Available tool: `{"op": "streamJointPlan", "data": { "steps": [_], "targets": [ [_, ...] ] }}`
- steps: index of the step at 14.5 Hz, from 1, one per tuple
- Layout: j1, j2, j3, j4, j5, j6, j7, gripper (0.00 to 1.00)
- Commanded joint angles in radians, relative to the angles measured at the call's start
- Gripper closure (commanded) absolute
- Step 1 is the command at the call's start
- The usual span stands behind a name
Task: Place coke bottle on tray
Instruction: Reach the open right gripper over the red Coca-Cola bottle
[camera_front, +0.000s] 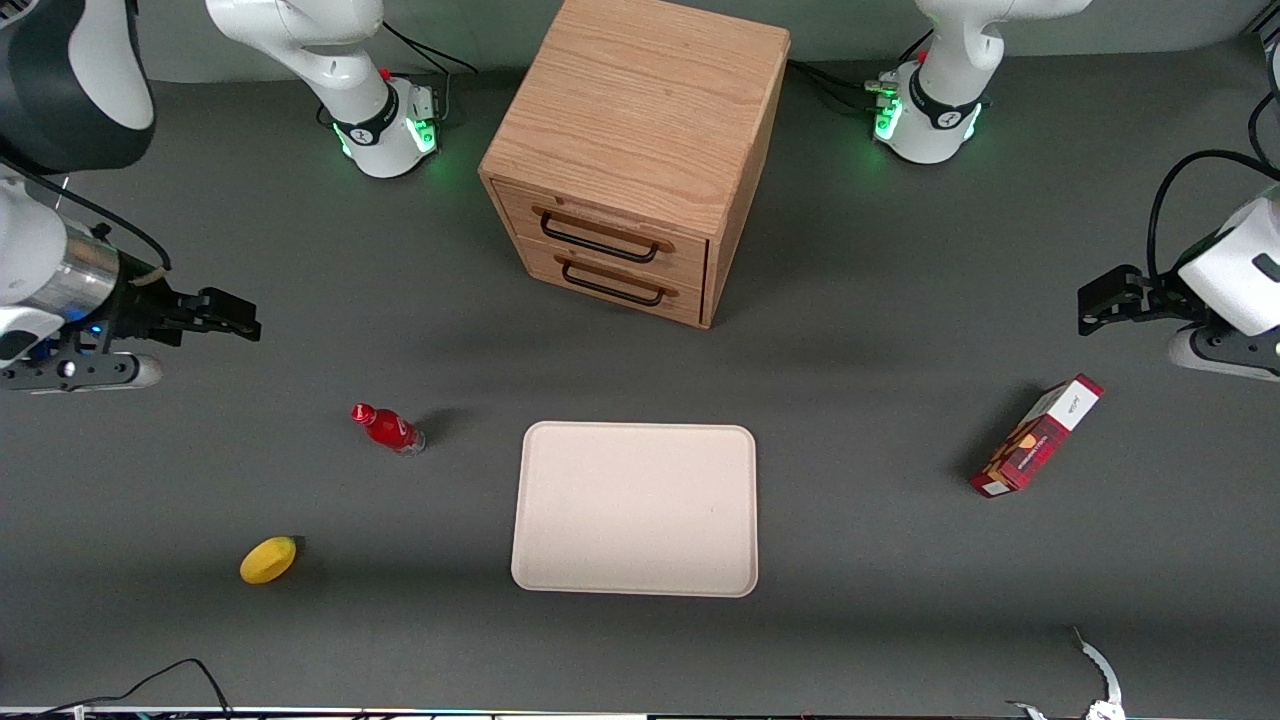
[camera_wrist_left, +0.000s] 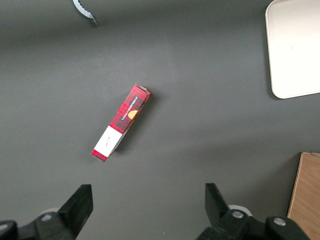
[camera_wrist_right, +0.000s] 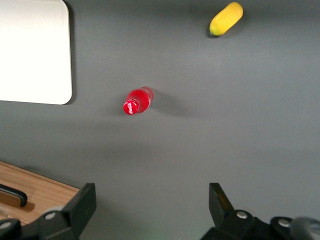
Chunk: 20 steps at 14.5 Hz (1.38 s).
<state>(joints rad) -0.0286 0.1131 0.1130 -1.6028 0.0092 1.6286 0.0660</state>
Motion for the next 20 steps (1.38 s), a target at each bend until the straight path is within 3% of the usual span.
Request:
{"op": "streamJointPlan", "data": {
  "steps": [1,10,13,20],
  "targets": [
    [-0.004,-0.076,0.013,-0.156,0.037,0.112,-0.006,0.00],
    [0.013,0.002,0.065,-0.256,0.021,0.384,0.060,0.00],
    [0.015,0.052,0.077,-0.258,-0.031,0.463,0.058,0.00],
    [0.013,0.100,0.085,-0.351,-0.034,0.631,0.058,0.00]
  ]
}}
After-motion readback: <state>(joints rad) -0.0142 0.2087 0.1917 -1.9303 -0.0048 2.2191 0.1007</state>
